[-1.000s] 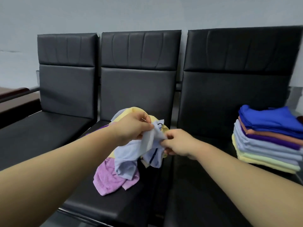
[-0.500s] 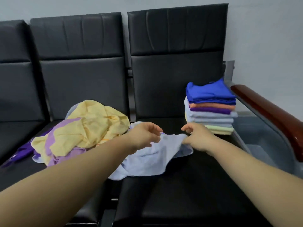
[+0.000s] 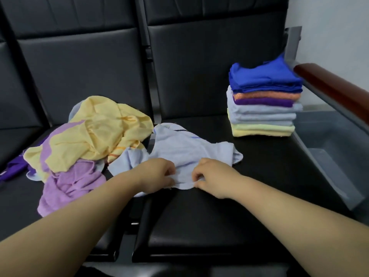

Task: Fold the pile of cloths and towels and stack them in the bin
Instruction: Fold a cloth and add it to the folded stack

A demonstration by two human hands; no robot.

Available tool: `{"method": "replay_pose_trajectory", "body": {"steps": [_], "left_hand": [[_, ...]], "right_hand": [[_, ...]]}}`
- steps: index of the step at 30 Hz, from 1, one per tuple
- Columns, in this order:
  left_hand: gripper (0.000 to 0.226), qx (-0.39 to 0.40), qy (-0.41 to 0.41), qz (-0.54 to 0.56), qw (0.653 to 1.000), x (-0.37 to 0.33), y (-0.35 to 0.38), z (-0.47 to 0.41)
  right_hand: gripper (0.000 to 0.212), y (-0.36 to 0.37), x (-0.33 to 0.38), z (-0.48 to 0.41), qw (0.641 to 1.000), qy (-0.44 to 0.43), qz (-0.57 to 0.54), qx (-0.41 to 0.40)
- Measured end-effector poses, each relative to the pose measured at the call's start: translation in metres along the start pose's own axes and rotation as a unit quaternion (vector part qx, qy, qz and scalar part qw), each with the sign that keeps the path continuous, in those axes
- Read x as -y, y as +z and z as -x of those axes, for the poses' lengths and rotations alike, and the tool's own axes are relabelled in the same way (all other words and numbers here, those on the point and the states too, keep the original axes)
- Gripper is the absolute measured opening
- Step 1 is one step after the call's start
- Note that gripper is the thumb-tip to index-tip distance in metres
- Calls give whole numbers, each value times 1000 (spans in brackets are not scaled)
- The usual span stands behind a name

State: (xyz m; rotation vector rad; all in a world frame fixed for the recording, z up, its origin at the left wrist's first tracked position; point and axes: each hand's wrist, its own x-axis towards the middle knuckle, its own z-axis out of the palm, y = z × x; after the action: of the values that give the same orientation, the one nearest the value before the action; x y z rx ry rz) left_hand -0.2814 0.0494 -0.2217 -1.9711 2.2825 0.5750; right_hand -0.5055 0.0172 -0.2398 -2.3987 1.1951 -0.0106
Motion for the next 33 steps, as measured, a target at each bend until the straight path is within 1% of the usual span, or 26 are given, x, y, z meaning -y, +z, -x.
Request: {"method": "replay_pose_trajectory", "body": {"steps": [2,4,7,10,11,13,14,16,18,19,20,21,22,24,25,26,27,28,29,30,31,32,33], "left_hand": [[24,-32,32,44,998,-6,2,0],[18,-34,57,47,997,-11,-2,2],[21,11,37,-26,999,-9,-18,7],[16,51,18,-119,991,0,-26,8],[15,61,17,-128,990,2,-25,7],[7,57,17,-108,992,0,-20,4],[4,40,23,-77,996,-1,-17,1],[8,-23,41,9,999,-4,-12,-4],[9,-87,54,107,989,-7,-10,-5],[9,-106,61,136,983,-9,-11,-5],[11,-108,64,144,982,-9,-13,-4],[15,-92,58,132,985,-8,-15,-3],[19,-61,44,99,992,-5,-16,-1],[21,2,13,3,1000,0,-17,0],[19,16,4,-25,1000,2,-17,1],[17,18,0,-29,999,2,-16,1],[16,10,3,-10,1000,2,-16,1],[14,-4,10,21,1000,0,-17,2],[12,-23,24,60,998,-3,-17,3],[11,-41,36,102,993,-6,-18,3],[11,-61,47,136,988,-9,-18,3],[12,-84,57,161,982,-12,-19,3],[13,-105,63,188,975,-14,-19,2]], "right_hand": [[14,-7,-11,-2,999,27,30,-3],[19,-21,-30,-3,993,83,82,-15],[19,-36,-53,0,982,147,110,-42],[20,-37,-42,2,979,181,91,-27],[22,-33,-32,3,983,163,78,-39],[28,-21,-12,6,994,79,36,-60],[30,-15,-3,7,998,45,-1,-49],[26,-4,5,8,998,20,-65,-14],[12,-2,1,6,997,28,-69,-19],[8,-4,-3,6,998,36,-50,-31],[10,-7,-8,5,998,45,-27,-40],[12,-11,-12,5,998,55,-5,-43],[14,-15,-16,6,997,66,11,-41],[19,-20,-24,6,995,90,31,-28],[21,-22,-27,7,993,106,38,-24],[21,-24,-28,7,992,120,40,-29],[21,-26,-26,8,990,128,31,-44],[20,-27,-23,7,989,130,-2,-63],[18,-29,-19,7,987,126,-59,-78],[16,-30,-14,8,983,115,-126,-75],[14,-29,-8,8,976,102,-186,-55],[12,-27,-4,9,973,83,-212,-27],[14,-24,0,9,977,62,-205,-8]]}}
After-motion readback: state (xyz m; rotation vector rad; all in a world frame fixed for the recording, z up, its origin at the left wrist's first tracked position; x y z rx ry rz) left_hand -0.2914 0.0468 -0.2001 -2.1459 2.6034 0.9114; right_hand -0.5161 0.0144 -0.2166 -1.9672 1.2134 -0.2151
